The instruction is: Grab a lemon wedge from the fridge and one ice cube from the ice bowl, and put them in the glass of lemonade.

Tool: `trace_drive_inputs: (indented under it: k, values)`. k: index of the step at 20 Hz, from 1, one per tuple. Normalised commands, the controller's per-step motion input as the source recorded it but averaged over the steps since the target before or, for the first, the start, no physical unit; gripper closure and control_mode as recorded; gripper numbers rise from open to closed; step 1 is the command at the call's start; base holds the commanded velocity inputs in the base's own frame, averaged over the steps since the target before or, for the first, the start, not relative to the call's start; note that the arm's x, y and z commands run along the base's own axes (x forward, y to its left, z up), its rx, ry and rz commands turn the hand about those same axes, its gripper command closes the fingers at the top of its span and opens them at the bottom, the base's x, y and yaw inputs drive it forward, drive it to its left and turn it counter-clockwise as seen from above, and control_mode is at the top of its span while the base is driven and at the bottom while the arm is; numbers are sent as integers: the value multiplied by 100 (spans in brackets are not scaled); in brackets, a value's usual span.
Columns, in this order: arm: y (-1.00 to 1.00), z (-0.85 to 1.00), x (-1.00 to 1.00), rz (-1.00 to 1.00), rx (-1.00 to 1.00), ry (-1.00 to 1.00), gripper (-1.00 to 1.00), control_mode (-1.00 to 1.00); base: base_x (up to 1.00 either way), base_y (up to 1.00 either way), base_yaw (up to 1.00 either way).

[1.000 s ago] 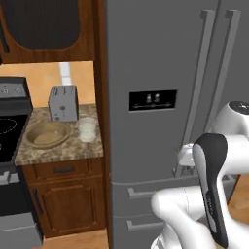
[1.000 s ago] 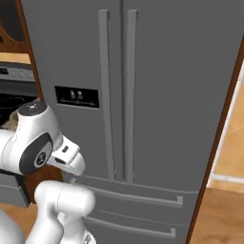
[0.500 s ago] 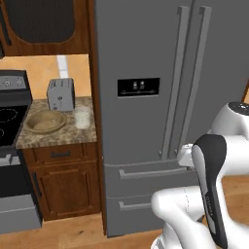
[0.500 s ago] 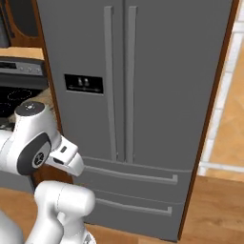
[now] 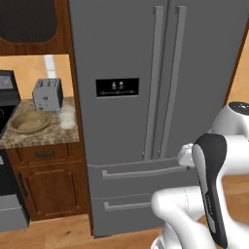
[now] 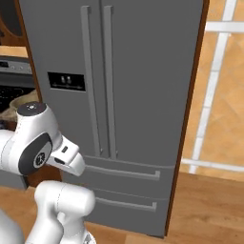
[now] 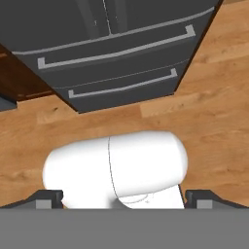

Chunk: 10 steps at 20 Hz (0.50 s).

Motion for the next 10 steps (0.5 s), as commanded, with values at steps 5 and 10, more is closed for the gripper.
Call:
trace_drive_inputs:
  k: [5,10]
  values:
    - [0,0,0,0,0,0,-100,100,-52,15,11]
    - [0,0,0,0,0,0,-100,100,-1,0,1]
